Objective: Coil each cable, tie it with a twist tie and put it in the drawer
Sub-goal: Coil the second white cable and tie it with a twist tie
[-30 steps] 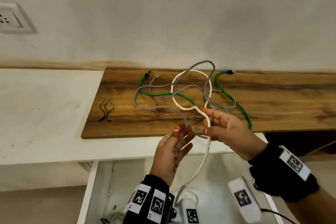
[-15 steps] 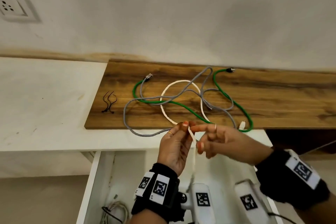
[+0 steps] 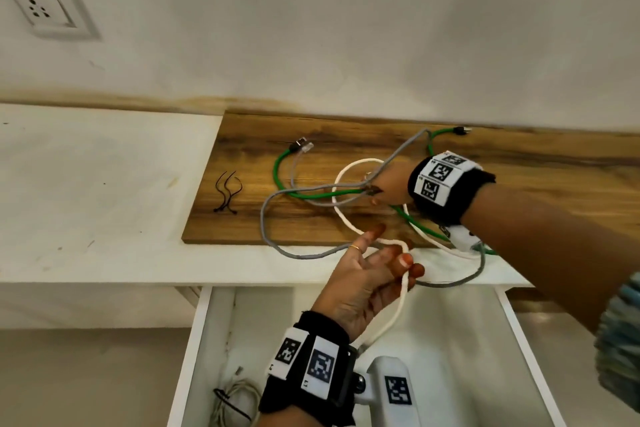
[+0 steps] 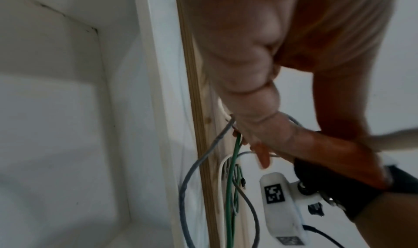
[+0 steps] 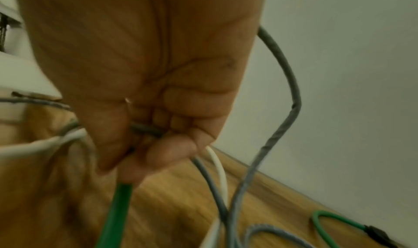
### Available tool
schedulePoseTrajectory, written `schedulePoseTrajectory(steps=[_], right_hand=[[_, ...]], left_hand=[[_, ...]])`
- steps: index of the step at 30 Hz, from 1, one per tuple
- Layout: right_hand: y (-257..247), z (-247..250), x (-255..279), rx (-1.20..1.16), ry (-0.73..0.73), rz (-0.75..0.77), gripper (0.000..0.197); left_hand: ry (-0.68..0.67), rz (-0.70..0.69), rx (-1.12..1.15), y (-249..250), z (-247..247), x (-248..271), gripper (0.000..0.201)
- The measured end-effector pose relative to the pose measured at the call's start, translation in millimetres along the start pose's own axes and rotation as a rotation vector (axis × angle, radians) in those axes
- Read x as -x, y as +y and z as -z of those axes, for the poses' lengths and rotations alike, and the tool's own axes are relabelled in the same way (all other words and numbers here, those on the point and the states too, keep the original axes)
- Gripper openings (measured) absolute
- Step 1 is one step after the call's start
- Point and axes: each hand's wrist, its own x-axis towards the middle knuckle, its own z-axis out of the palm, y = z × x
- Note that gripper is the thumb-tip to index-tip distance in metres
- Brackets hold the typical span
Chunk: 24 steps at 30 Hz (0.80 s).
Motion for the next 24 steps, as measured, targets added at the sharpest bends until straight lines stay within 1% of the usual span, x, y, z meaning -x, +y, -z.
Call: schedulePoseTrajectory(steps=[1, 3, 5, 7, 8, 9, 10, 11, 12, 13, 14, 15, 16, 17, 18, 19, 21, 22, 23, 24], right_hand=[[2.7, 6.7, -1.4, -0.042, -0.069, 0.008, 0.019], [15.1, 24.8, 2.1, -0.3, -0.21, 0.049, 0.013], [33.6, 47.7, 12.9, -0.586, -0.252, 0.091, 0.026], [58.0, 66.9, 28.8, -0.81, -0.224, 0.099, 0.033], [70.4, 74.5, 38.2, -0.912, -0.189, 0.091, 0.043], [83.3, 78.1, 45.5, -1.007, -0.141, 0.073, 0.059], [94.4, 80.0, 52.1, -1.109, -0.093, 0.058, 0.07], [102.4, 81.0, 57.3, -1.197, -0.023, 0.051, 0.067], [109.1, 79.5, 59.9, -1.279, 0.071, 0.05, 0.055], [115.4, 78.0, 61.8, -1.361, 0.172, 0.048, 0.049], [122.0, 75.6, 61.4, -1.437, 0.265, 0.027, 0.059], [126.9, 73.1, 60.7, -1.507, 0.323, -0.015, 0.069], [132.5, 70.4, 59.1, -1.577, 0.36, -0.064, 0.074], [137.8, 66.6, 54.8, -1.651, 0.395, -0.127, 0.072], [145.0, 61.7, 49.3, -1.744, 0.437, -0.2, 0.063], [150.5, 57.6, 44.0, -1.847, 0.49, -0.276, 0.051], [159.9, 51.0, 34.6, -2.066, 0.676, -0.414, 0.028], [164.1, 48.1, 30.9, -2.157, 0.792, -0.463, 0.022], [164.7, 45.9, 28.3, -2.223, 0.886, -0.506, 0.022], [166.5, 42.6, 22.8, -2.251, 0.943, -0.532, 0.024]], left_hand=[[-0.056, 0.021, -0.08, 3.1, 2.5, 3.5, 0.057], [-0.2, 0.064, -0.242, 6.6, 7.2, 9.3, 0.059], [-0.325, 0.07, -0.347, 8.2, 11.3, 12.0, 0.062], [-0.405, 0.046, -0.396, 10.0, 16.6, 12.5, 0.063], [-0.432, 0.034, -0.399, 11.5, 19.5, 12.0, 0.063], [-0.445, 0.032, -0.383, 13.3, 21.4, 12.0, 0.062], [-0.437, 0.037, -0.35, 15.3, 22.8, 11.9, 0.061], [-0.402, 0.039, -0.299, 18.0, 24.2, 11.8, 0.059], [-0.338, 0.026, -0.229, 20.9, 25.0, 11.9, 0.057], [-0.255, -0.012, -0.145, 24.5, 26.0, 11.6, 0.055], [-0.171, -0.071, -0.063, 28.4, 28.4, 11.0, 0.052], [-0.101, -0.142, 0.007, 32.3, 30.7, 11.1, 0.049], [-0.048, -0.214, 0.065, 36.1, 32.2, 12.0, 0.045], [-0.008, -0.281, 0.114, 39.0, 33.9, 13.3, 0.041], [0.026, -0.341, 0.161, 41.3, 35.4, 15.1, 0.039], [0.062, -0.393, 0.211, 43.3, 36.9, 17.2, 0.042], [0.111, -0.481, 0.318, 47.3, 41.0, 20.7, 0.043], [0.127, -0.514, 0.363, 49.0, 42.4, 21.8, 0.042], [0.144, -0.538, 0.388, 51.0, 44.4, 22.2, 0.041], [0.164, -0.546, 0.389, 52.1, 45.8, 21.9, 0.041]])
